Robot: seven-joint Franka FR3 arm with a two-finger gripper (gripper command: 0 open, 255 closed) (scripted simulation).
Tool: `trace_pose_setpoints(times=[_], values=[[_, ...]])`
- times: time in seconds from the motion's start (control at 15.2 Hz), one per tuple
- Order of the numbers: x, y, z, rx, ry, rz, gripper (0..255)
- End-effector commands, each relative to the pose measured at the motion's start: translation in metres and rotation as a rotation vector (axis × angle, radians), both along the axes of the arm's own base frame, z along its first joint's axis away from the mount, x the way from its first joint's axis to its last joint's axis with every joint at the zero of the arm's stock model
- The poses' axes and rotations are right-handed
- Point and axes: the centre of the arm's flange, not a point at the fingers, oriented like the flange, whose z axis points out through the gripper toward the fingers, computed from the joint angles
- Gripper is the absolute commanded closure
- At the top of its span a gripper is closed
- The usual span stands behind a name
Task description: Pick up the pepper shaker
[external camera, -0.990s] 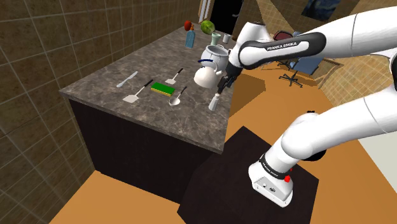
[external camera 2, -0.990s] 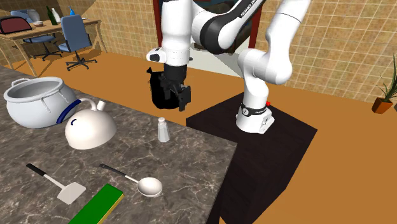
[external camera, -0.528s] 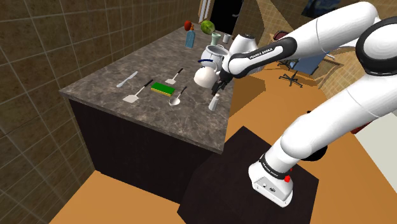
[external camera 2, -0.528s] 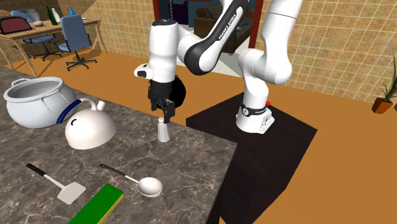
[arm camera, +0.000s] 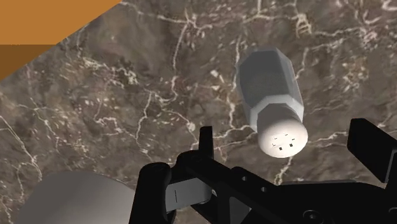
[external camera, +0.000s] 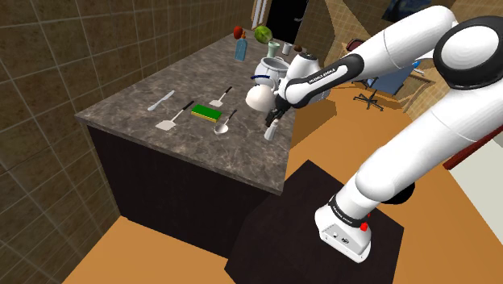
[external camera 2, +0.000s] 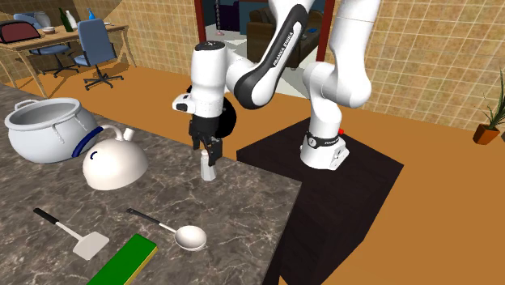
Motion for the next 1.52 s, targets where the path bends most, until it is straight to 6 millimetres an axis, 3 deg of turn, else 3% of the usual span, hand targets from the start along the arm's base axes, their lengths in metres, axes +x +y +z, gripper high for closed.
trace_pose_setpoints(times=[0.0,0.59,1.45], values=[[0.0,0.0,-0.002,0.0,-0.001,0.0,255],[0.0,0.0,-0.002,0.0,-0.001,0.0,255],[0.0,0.0,0.067,0.0,-0.001,0.0,255]])
